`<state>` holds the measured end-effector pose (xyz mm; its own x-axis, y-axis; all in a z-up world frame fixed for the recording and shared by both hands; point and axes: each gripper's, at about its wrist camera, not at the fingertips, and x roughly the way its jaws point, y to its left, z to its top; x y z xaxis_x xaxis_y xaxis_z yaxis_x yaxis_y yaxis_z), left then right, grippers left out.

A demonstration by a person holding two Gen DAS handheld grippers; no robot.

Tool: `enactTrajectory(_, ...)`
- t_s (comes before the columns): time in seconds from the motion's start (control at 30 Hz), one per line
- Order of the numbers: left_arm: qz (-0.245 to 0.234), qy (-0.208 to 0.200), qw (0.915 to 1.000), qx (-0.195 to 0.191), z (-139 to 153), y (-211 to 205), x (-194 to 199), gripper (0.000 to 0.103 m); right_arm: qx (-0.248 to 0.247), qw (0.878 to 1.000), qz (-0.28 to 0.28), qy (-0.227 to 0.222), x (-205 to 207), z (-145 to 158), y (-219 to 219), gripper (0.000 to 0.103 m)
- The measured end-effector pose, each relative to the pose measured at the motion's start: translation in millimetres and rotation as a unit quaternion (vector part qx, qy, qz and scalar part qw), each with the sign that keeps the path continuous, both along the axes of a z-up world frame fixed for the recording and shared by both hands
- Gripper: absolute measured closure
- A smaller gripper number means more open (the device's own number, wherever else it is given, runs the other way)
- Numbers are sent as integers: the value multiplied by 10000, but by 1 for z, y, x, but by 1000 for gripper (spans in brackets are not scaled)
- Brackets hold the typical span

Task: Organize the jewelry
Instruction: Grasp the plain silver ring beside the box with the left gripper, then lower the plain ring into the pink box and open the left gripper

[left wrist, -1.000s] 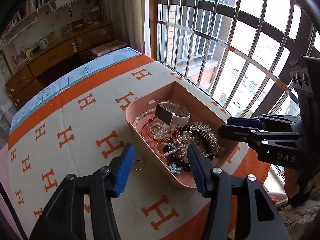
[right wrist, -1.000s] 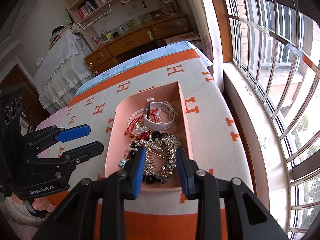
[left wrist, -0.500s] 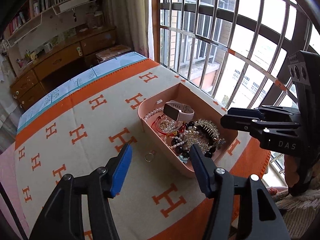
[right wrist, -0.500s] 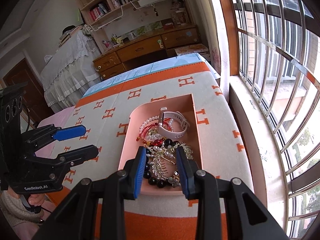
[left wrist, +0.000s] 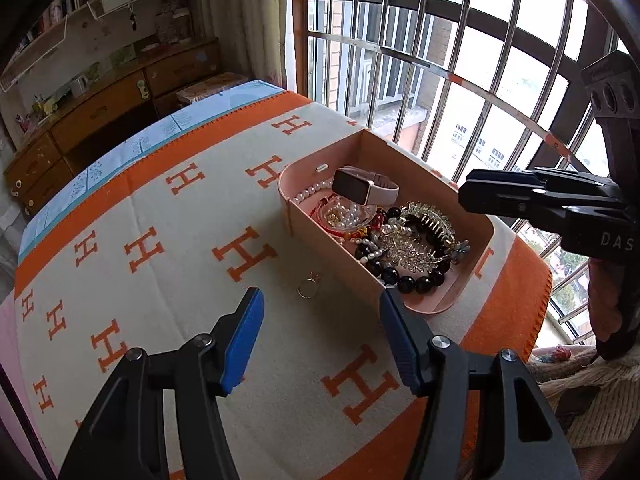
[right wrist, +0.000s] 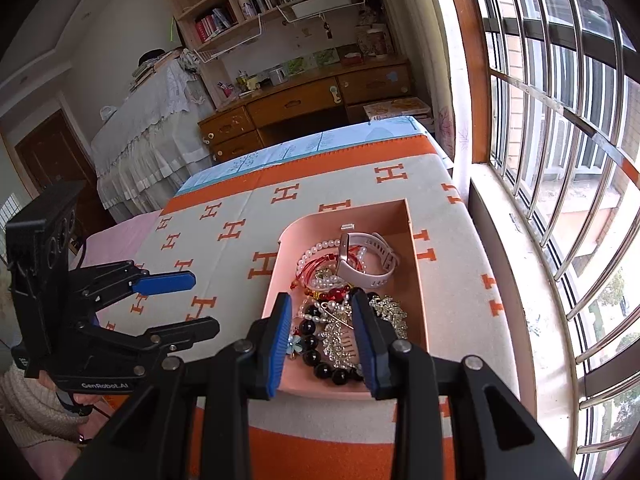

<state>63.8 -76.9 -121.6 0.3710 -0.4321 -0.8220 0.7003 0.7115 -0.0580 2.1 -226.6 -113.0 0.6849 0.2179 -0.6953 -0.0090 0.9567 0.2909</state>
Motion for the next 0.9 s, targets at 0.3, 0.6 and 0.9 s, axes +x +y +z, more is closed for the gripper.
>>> enactTrajectory(0.3, 52, 497, 9987, 81, -54, -3, 35, 57, 39, 9999, -58, 78, 5, -7, -3, 72)
enactTrajectory(0.6, -116, 331, 9993, 157, -62, -11, 39, 59, 69, 9998, -115, 136, 7, -11, -7, 72)
enactTrajectory(0.9, -443, 90, 9988, 208, -61, -23, 34, 85, 98, 9998, -127, 150, 6, -12, -7, 72)
